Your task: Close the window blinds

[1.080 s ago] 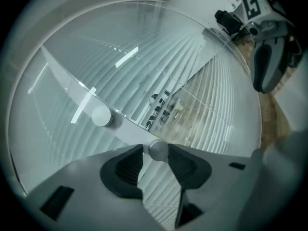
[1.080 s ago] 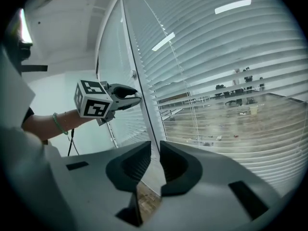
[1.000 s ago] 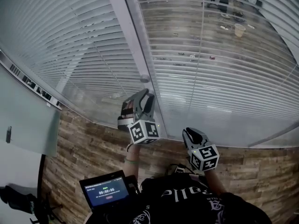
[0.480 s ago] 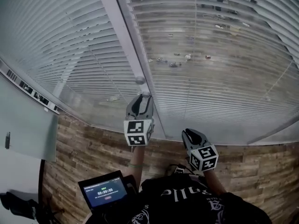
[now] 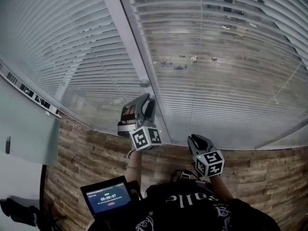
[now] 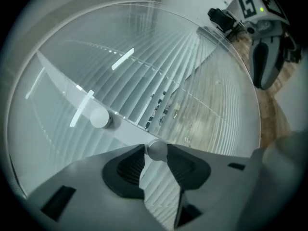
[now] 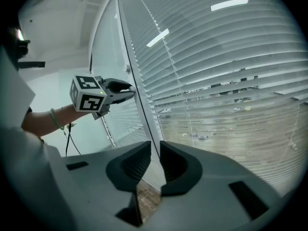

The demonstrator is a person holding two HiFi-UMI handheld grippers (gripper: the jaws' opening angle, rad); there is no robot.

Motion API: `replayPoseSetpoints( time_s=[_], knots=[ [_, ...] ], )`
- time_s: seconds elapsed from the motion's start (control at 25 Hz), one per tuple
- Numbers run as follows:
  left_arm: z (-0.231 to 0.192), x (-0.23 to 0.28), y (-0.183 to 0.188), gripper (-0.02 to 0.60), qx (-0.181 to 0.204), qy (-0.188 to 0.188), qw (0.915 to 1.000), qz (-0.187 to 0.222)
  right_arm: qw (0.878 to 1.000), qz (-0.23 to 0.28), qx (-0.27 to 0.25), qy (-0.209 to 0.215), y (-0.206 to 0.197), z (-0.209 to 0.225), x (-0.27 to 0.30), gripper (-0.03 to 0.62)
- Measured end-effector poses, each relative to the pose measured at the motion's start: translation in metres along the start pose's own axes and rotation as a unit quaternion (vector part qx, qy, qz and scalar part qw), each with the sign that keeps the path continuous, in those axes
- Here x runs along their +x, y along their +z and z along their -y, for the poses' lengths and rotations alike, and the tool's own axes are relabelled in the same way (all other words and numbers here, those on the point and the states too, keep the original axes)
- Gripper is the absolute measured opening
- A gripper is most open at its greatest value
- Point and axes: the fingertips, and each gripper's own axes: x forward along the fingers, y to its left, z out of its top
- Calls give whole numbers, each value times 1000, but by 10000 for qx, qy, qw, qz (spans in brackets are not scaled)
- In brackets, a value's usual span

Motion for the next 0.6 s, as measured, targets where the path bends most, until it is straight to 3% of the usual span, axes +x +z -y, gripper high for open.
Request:
replayPoseSetpoints(
  time_s=[0.04,0.08,0.12,0.16,0.2,0.24,0.28,0.32,0.36,0.4,0.44,0.48,0.52,0.56,0.6],
  knots=[
    [1,1,-2,141,-495,-19,9987,77,10000,-6,19,-25,-1,2,1,67],
    [1,2,-5,127,-1309,-58,9912,208,10000,-7,40,-51,-1,4,1,67],
    [1,3,-7,126,-2412,-115,9696,388,10000,-2,60,-74,-1,6,2,67],
    [-2,2,-7,126,-3677,-179,9278,600,9999,8,80,-92,0,7,1,67],
    [-5,1,-7,126,-4910,-233,8670,818,9999,20,99,-109,0,8,0,67],
    [-8,-1,-7,126,-5954,-262,7966,1013,9998,32,117,-125,1,9,-1,67],
    [-11,-2,-8,124,-6759,-277,7272,1166,9998,42,134,-141,2,10,-2,67],
    [-11,-2,-9,124,-7362,-304,6639,1279,9998,49,147,-154,2,10,-3,67],
    [-10,-1,-8,124,-7824,-370,6064,1367,9997,54,158,-163,2,10,-4,67],
    [-8,-1,-7,124,-8182,-467,5546,1444,9997,55,165,-168,2,10,-5,67],
    [-7,0,-5,124,-8429,-562,5135,1506,9997,52,170,-173,1,10,-5,67],
    [-7,0,-4,124,-8553,-637,4903,1548,9997,46,175,-179,0,9,-5,67],
    [-7,0,-4,124,-8545,-699,4904,1565,9997,40,180,-187,-1,9,-6,67],
    [-7,0,-5,126,-8401,-746,5142,1556,9996,35,188,-198,-1,8,-6,67],
    [-8,0,-6,126,-8131,-767,5568,1513,9996,32,195,-212,-2,7,-6,67]
  ],
)
